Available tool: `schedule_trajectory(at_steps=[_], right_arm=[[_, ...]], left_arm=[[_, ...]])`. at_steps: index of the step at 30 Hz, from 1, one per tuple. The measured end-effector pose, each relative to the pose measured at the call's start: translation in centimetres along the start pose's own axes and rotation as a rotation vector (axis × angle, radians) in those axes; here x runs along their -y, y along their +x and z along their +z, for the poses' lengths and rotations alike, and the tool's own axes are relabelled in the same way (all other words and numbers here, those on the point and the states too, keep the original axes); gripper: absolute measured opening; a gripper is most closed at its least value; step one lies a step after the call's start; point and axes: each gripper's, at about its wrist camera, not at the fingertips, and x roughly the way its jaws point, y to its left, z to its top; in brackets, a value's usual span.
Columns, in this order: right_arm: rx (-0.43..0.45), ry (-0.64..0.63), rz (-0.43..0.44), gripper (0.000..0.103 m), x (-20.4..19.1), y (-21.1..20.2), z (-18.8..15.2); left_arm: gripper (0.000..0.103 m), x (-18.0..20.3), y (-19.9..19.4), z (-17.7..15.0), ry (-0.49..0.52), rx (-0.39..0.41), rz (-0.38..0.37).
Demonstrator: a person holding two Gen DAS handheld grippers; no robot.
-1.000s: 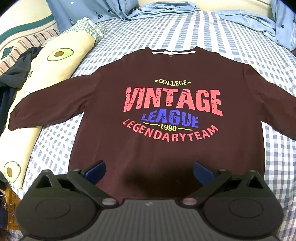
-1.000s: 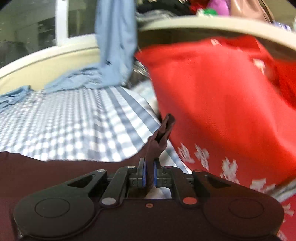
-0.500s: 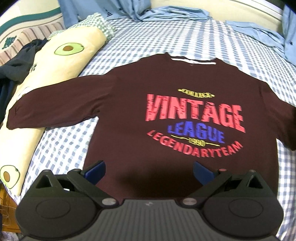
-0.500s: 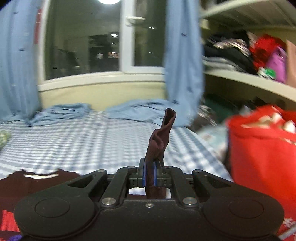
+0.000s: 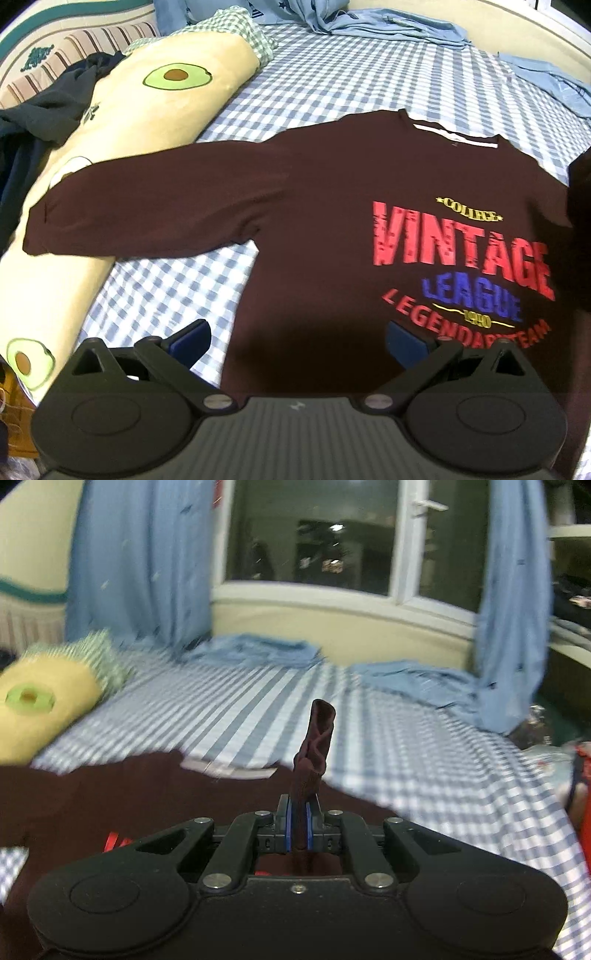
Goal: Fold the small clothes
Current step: 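Lift the held sleeve and fold it across the shirt front, then open the right tool to release the sleeve and withdraw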
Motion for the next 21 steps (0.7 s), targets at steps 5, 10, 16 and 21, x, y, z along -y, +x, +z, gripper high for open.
schedule_trajectory(at_steps=[5, 10, 16, 21], right_arm=[[-0.085, -0.073, 0.025, 0.007, -4.9, 2.4, -4.0], [-0.127, -0.158, 0.048, 0.007, -8.0, 2.9, -7.1], [-0.219, -0.280, 0.093, 0.032, -9.7, 4.1, -10.0], [-0.215, -0.253, 0.061, 0.075, -7.4, 2.5, -11.6]], left_arm=[[0.103, -0.5, 1.4, 0.9, 0.043, 0.004, 0.005], [0.102, 0.4, 2.9, 2.1, 0.067, 0.007, -0.014], [0.102, 2.5, 4.0, 3.4, 0.085, 0.015, -0.076], [0.102, 5.6, 4.4, 4.1, 0.109, 0.038, -0.147]])
